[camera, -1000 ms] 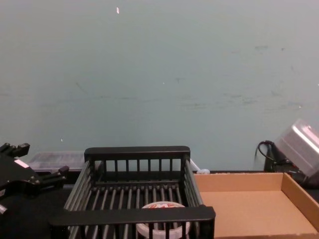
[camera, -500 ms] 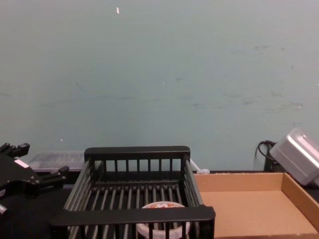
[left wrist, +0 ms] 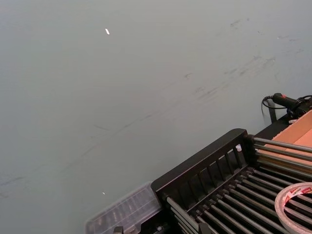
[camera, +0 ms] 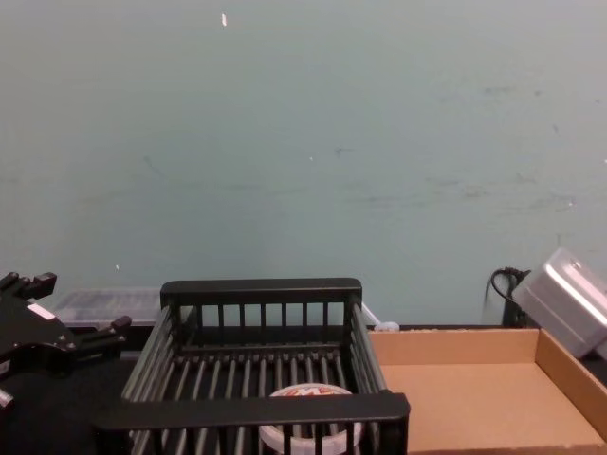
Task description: Pick up the white tape and place it into the black box , Pick up the silver tape and place it into the brown box.
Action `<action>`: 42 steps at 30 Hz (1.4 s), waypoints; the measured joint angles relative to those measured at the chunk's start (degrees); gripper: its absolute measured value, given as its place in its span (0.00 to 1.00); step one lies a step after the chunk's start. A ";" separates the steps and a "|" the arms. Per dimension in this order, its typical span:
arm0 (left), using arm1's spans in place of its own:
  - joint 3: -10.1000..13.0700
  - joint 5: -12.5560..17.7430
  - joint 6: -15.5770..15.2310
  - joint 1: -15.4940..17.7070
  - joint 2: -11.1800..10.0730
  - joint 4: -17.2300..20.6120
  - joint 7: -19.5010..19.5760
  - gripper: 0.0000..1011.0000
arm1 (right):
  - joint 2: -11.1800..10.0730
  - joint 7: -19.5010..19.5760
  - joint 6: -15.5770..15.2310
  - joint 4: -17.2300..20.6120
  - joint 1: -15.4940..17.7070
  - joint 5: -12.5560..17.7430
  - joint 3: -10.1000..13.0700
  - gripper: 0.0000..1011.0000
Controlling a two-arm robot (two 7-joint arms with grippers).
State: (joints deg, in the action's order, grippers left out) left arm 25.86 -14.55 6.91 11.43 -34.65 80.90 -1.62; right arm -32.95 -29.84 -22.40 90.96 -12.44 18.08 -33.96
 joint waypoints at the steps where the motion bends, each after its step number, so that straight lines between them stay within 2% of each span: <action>1: 0.00 0.00 0.00 0.00 0.00 0.00 0.00 0.99 | 0.00 0.00 0.00 0.00 0.00 0.00 0.00 0.99; 15: 0.00 0.00 0.00 0.00 0.00 0.00 0.00 0.99 | -0.03 -0.01 0.00 0.07 -0.05 0.14 0.02 0.99; 19: 0.00 0.00 0.00 0.00 0.00 0.00 0.00 0.99 | -0.03 -0.02 -0.01 0.08 -0.06 0.18 0.02 0.94; 24: 0.00 0.00 0.00 0.00 0.00 0.00 0.00 0.99 | -0.03 -0.03 -0.03 0.08 -0.06 0.20 0.03 0.83; 29: 0.00 0.00 0.00 0.00 0.00 0.00 0.00 0.99 | -0.03 -0.03 -0.06 0.08 -0.06 0.24 0.02 0.64; 36: 0.00 0.00 0.00 0.00 0.00 0.00 0.00 0.99 | -0.03 -0.03 -0.09 0.08 -0.06 0.29 0.02 0.45; 37: 0.00 0.00 0.00 0.00 0.00 0.00 0.00 0.99 | -0.03 -0.03 -0.10 0.08 -0.06 0.29 0.03 0.39; 39: 0.00 0.00 0.00 0.00 0.00 0.00 0.00 0.99 | -0.03 -0.03 -0.10 0.08 -0.06 0.29 0.02 0.35; 42: 0.00 0.00 0.00 0.00 0.00 0.00 0.00 0.99 | -0.03 -0.03 -0.10 0.08 -0.06 0.30 0.02 0.23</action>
State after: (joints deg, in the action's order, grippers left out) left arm 25.86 -14.55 6.91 11.43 -34.65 80.90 -1.62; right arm -32.98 -29.87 -22.50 91.04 -12.50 18.37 -33.94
